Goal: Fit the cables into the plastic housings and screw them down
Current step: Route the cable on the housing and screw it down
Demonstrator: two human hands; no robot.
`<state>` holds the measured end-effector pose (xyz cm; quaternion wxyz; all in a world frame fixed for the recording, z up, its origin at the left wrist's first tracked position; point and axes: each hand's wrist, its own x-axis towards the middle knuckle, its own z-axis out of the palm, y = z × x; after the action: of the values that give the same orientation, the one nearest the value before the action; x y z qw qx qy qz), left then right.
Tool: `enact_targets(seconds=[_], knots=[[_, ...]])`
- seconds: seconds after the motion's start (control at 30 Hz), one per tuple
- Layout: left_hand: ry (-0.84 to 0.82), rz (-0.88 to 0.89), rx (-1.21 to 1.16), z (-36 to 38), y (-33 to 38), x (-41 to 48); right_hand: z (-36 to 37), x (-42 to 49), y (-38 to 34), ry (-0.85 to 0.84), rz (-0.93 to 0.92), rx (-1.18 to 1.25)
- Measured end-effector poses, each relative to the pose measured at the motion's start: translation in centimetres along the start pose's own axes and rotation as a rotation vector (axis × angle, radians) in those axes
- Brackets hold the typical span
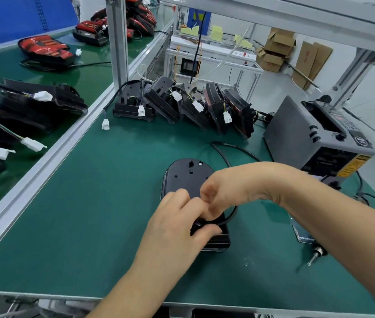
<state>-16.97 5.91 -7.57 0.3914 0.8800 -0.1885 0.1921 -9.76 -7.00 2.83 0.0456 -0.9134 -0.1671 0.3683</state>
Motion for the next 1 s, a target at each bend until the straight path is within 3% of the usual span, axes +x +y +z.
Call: enact_targets(seconds=[0.17,0.4,1.0], knots=[[0.037,0.075,-0.026,0.2,-0.2,-0.8,-0.3,0.2,-0.1,-0.023,0.016,0.040],[0.073,0.247,0.332,0.3,-0.8,-1.8,-0.7,0.6,-0.1,-0.075,0.022,0.028],[0.022,0.265,0.291,-0.4,-0.5,-1.7,0.1,0.2,1.1,-0.027,-0.046,0.178]])
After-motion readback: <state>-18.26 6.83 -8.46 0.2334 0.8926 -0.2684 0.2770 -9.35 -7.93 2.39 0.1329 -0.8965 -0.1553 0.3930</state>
